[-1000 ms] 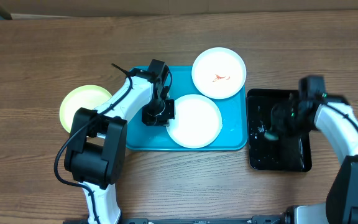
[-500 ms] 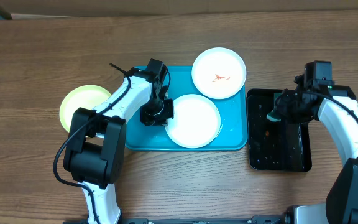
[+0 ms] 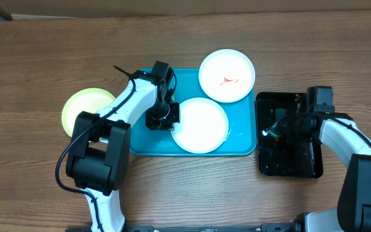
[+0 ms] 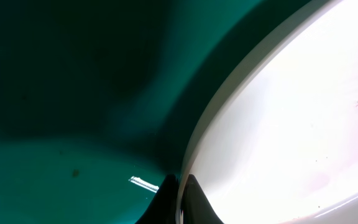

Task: Clean dirty plates on tray and stack at the side
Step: 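Carry the white plate left and stack it on the yellow plate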

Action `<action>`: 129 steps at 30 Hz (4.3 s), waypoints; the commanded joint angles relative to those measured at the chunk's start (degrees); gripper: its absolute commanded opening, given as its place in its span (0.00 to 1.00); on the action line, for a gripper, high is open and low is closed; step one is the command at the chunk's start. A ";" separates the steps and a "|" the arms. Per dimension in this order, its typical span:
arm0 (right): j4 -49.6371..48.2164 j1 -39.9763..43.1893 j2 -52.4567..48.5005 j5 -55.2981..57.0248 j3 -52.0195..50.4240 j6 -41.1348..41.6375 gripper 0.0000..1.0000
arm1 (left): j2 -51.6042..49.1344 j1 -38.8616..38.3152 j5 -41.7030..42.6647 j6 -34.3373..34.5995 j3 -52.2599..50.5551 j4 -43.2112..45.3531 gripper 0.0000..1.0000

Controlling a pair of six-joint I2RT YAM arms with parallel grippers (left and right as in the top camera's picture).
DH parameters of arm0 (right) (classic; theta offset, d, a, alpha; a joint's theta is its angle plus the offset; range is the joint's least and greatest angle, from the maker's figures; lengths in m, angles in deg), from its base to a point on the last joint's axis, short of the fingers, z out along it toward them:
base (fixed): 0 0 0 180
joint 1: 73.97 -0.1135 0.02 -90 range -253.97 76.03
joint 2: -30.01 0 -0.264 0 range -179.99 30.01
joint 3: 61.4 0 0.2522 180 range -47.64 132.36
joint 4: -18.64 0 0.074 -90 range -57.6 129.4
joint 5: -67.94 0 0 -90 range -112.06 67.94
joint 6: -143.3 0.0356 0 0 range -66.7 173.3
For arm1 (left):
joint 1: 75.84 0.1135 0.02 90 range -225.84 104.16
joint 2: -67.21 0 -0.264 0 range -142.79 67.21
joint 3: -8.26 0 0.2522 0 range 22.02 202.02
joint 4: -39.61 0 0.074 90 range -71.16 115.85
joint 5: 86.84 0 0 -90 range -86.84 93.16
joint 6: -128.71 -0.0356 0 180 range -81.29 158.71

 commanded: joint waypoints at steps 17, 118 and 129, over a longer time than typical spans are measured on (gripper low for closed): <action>22.56 -0.35 3.19 1.03 18.27 -3.74 0.12 | 6.16 0.31 -7.17 0.37 3.30 -1.07 0.04; 35.23 -0.35 3.17 10.25 17.73 -4.81 0.35 | 21.40 35.65 -26.56 6.12 3.02 -8.41 0.04; 35.36 -0.35 3.17 10.25 17.73 -4.83 0.36 | 10.27 38.64 -26.56 5.66 3.02 -7.78 0.04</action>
